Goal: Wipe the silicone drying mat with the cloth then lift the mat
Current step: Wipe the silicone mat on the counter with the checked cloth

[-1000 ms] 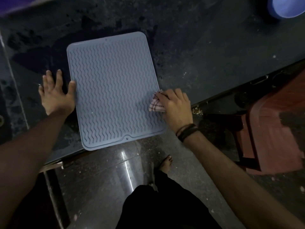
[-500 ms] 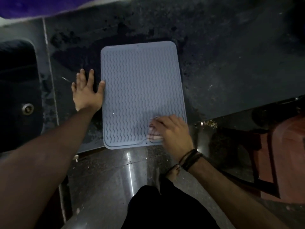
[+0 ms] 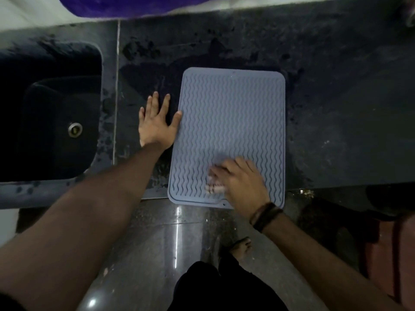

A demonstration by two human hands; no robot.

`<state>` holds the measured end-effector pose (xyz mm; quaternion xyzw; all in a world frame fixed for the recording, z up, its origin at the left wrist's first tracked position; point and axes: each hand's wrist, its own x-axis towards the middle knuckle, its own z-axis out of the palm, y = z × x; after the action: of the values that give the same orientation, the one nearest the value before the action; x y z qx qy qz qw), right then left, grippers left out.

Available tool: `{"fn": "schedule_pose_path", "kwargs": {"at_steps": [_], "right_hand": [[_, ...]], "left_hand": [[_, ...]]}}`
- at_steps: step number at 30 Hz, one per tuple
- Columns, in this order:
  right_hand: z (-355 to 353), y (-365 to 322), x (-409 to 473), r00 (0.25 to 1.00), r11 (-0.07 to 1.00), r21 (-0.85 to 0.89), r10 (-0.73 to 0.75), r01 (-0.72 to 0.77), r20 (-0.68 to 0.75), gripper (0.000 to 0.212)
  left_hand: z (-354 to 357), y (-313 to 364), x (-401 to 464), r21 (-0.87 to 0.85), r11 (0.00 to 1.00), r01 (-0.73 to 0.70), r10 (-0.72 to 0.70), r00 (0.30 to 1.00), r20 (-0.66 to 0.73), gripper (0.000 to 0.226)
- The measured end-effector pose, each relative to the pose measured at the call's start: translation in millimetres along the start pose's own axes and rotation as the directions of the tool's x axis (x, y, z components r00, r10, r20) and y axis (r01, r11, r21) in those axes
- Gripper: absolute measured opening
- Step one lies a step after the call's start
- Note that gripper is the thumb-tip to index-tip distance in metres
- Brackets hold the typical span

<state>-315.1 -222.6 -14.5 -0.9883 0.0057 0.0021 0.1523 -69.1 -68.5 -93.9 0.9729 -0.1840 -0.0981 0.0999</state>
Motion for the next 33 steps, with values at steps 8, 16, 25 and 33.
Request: {"fn": "schedule_pose_path", "kwargs": {"at_steps": [8,16,25,33], "right_hand": [[25,-37,105,0.993,0.993,-0.12,0.031,-0.017,0.115,0.041],[23,-42,38,0.972,0.988,-0.041,-0.14,0.15,0.188,0.044],[24,-40,97,0.995,0.994,-0.11,0.021,-0.01,0.099,0.043],[25,-29,-4,0.992,0.998,0.037,-0.053,0.049,0.112,0.044]], "left_hand": [[3,0,1,0.031,1.0,-0.003,0.003,1.0,-0.022,0.072],[2,-2,1,0.003,1.0,-0.002,0.002,1.0,-0.009,0.073],[5,-5,0,0.004,1.0,-0.013,0.013,0.999,-0.033,0.072],[4,-6,3,0.007,1.0,-0.007,0.007,1.0,-0.017,0.076]]}}
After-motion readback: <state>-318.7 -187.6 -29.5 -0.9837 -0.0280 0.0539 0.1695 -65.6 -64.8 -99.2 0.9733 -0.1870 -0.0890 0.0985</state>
